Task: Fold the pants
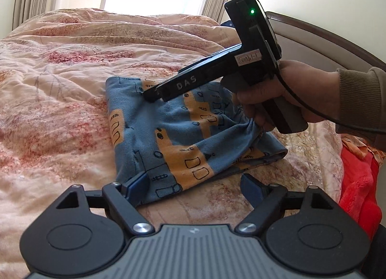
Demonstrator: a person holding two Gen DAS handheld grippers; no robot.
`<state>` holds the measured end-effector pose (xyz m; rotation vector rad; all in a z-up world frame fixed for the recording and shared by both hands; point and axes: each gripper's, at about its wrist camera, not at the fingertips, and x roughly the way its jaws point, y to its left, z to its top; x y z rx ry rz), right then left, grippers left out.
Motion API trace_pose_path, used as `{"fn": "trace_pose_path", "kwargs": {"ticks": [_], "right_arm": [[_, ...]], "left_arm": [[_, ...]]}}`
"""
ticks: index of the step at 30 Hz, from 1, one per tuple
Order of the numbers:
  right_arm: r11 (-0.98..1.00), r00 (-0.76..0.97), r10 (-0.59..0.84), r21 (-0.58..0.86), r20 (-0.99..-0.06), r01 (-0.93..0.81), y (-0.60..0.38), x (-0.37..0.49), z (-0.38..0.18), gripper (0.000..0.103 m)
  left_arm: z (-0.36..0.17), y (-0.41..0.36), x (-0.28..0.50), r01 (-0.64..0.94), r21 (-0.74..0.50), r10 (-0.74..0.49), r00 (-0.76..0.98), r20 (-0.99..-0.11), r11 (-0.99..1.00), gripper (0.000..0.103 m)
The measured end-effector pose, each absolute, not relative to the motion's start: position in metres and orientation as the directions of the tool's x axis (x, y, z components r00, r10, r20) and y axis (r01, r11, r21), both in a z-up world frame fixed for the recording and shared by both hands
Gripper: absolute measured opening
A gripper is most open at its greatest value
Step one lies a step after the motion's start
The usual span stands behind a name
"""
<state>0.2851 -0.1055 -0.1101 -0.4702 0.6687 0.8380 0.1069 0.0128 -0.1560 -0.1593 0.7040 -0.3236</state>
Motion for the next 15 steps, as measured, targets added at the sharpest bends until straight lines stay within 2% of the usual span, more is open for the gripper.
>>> {"fn": "trace_pose_path", "kwargs": {"ticks": [3, 5, 8, 10, 12, 13, 15], "right_arm": [[0.7, 0.599, 0.417, -0.179, -0.684, -0.691, -0.122, 0.308, -0.105, 0.088], [0.722, 0.583, 0.456, -0.104, -0.673, -0.684, -0.131, 0.315, -0.098, 0.088], [0.642, 0.492, 0.541, -0.043, -0.683, -0.766, -0.11, 0.31, -0.097, 0.089], [0.581, 0.456, 0.555, -0.068, -0.696, -0.811, -0.088, 0.305, -0.101, 0.09], [0.603, 0.515, 0.466, -0.168, -0.72, -0.78, -0.074, 0.311, -0.11, 0.087], [0.631, 0.561, 0.42, -0.214, -0.713, -0.745, -0.076, 0.315, -0.11, 0.084], [0.671, 0.607, 0.42, -0.22, -0.674, -0.708, -0.093, 0.315, -0.097, 0.084]], "left_arm": [[-0.158, 0.013, 0.107, 0.237, -0.259, -0.348, 0.716, -0.605, 0.936, 0.088], [-0.159, 0.013, 0.106, 0.237, -0.261, -0.35, 0.717, -0.603, 0.936, 0.089], [-0.158, 0.013, 0.106, 0.236, -0.261, -0.349, 0.716, -0.605, 0.936, 0.089], [-0.157, 0.013, 0.107, 0.235, -0.26, -0.347, 0.715, -0.607, 0.937, 0.089], [-0.154, 0.014, 0.107, 0.23, -0.263, -0.346, 0.716, -0.606, 0.937, 0.089], [-0.152, 0.017, 0.106, 0.227, -0.267, -0.346, 0.721, -0.601, 0.937, 0.089], [-0.146, 0.024, 0.105, 0.216, -0.275, -0.341, 0.74, -0.579, 0.937, 0.089]]}}
